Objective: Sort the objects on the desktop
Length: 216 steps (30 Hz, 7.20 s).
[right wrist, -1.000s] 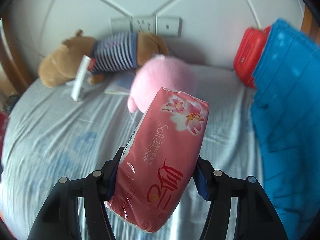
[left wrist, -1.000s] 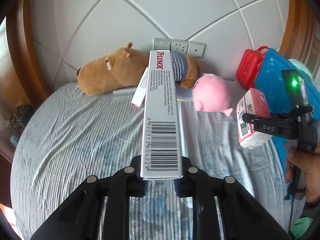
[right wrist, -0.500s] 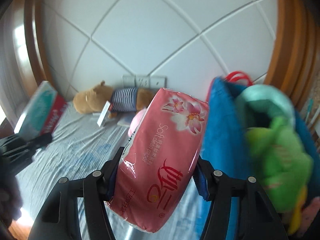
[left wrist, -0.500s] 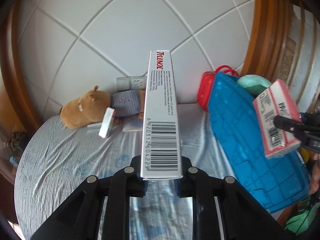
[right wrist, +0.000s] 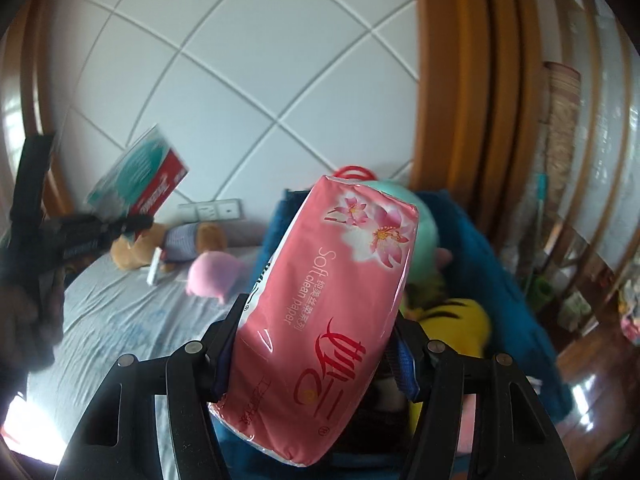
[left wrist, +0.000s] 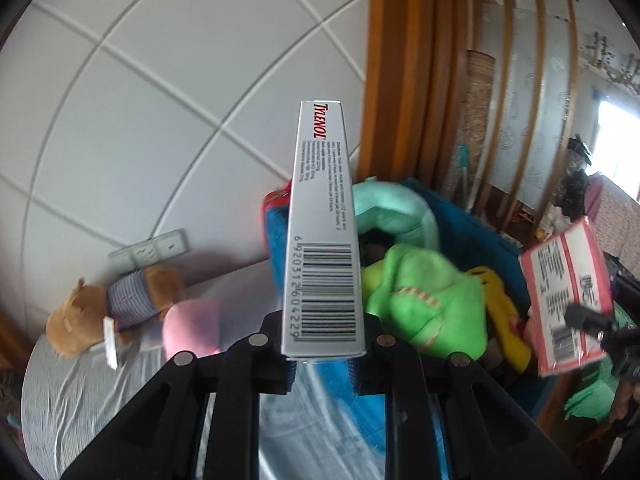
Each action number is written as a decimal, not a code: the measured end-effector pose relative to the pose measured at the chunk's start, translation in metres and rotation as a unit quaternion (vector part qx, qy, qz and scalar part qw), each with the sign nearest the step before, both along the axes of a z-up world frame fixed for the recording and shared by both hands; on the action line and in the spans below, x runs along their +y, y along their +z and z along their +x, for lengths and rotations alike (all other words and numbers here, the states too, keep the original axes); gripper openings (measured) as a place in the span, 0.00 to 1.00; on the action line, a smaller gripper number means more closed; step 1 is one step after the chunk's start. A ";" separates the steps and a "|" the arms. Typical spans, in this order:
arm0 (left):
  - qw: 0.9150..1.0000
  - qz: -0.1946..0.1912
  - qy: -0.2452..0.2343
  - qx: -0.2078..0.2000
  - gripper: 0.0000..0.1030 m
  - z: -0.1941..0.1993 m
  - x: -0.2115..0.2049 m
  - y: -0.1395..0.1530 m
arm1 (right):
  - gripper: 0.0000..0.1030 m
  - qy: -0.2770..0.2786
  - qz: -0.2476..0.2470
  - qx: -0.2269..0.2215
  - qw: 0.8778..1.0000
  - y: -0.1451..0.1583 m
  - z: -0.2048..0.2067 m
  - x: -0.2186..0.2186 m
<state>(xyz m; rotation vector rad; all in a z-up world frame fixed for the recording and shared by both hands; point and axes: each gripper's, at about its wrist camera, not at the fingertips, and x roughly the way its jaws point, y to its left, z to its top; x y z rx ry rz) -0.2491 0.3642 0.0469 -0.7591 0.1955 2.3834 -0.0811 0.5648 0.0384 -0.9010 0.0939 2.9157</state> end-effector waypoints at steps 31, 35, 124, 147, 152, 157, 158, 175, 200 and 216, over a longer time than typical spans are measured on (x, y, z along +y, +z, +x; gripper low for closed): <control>0.998 -0.012 -0.063 -0.028 1.00 -0.060 0.170 0.043 | 1.00 0.079 -0.013 -0.033 0.996 -0.032 -0.008 0.081; 0.999 -0.010 -0.030 -0.044 1.00 -0.074 0.126 0.026 | 1.00 0.075 -0.018 -0.032 0.996 -0.033 -0.008 0.082; 0.969 -0.022 0.217 -0.114 0.21 -0.206 -0.423 -0.284 | 0.56 0.104 -0.012 -0.143 0.984 -0.238 -0.328 -0.320; 0.989 -0.003 0.143 -0.025 0.21 -0.042 -0.218 -0.047 | 0.57 0.107 -0.008 0.023 0.994 -0.016 -0.078 -0.149; 0.993 -0.009 0.121 -0.001 0.21 -0.023 -0.131 -0.011 | 0.57 0.086 -0.006 0.044 0.995 0.005 -0.039 -0.060; 0.996 -0.014 0.090 0.010 0.21 -0.020 -0.048 0.011 | 0.57 0.065 0.003 0.048 0.997 0.017 -0.014 0.021; 0.996 -0.014 0.085 0.010 0.21 -0.021 -0.036 0.013 | 0.58 0.061 0.004 0.046 0.997 0.017 -0.012 0.035; 0.999 -0.035 -0.006 0.020 0.21 -0.058 0.131 0.054 | 0.59 0.095 -0.025 -0.003 0.995 -0.014 0.015 0.084; 0.999 -0.042 -0.019 0.005 1.00 -0.088 0.179 0.055 | 1.00 0.104 0.002 -0.025 0.994 -0.016 -0.003 0.092; 0.990 -0.034 0.134 0.033 1.00 -0.025 0.005 0.022 | 1.00 0.107 -0.007 -0.013 0.994 -0.007 -0.001 0.044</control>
